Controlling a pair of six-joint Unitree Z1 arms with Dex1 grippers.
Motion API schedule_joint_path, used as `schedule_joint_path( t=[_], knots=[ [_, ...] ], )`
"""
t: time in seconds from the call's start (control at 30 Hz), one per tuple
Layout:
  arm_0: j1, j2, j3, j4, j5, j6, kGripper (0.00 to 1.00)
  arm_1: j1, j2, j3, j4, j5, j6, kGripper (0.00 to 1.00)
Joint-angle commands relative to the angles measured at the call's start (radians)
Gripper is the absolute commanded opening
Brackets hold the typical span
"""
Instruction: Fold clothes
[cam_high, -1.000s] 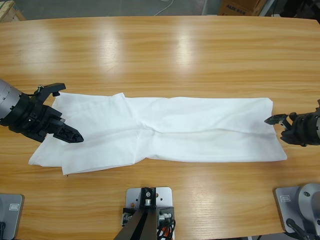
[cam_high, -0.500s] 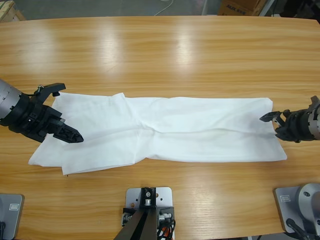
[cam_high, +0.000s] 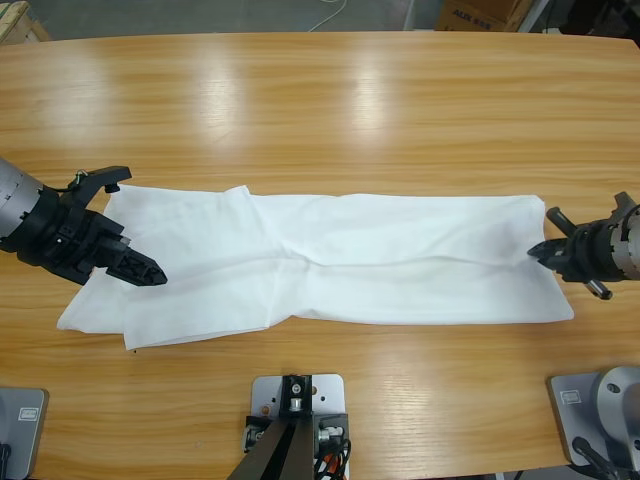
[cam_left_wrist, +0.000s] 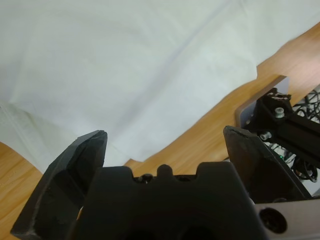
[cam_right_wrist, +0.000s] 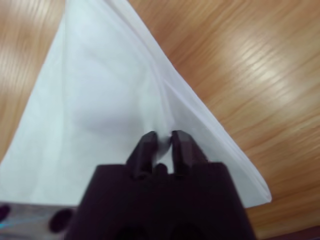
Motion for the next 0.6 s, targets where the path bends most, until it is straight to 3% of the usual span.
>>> schedule_joint_path(
  t=[0.03, 0.23, 0.5, 0.53, 0.6],
  knots=[
    [-0.008, 0.011, 0.017, 0.009, -0.008, 0.009, 0.908, -0.010, -0.051, 0.007, 0.083, -0.027, -0.139, 0.000],
    [-0.008, 0.014, 0.018, 0.006, -0.007, 0.009, 0.908, -0.010, -0.078, -0.119, 0.293, -0.063, -0.177, 0.000],
    [-0.008, 0.007, 0.029, 0.007, -0.007, 0.009, 0.908, -0.009, 0.033, -0.127, 0.320, -0.067, -0.172, 0.000],
    [-0.008, 0.005, 0.030, 0.007, -0.007, 0.009, 0.908, -0.009, 0.059, -0.129, 0.330, -0.068, -0.152, 0.081],
    [-0.008, -0.001, 0.033, 0.007, -0.006, 0.009, 0.908, -0.009, 0.086, -0.131, 0.346, -0.076, -0.124, 0.825]
  ],
)
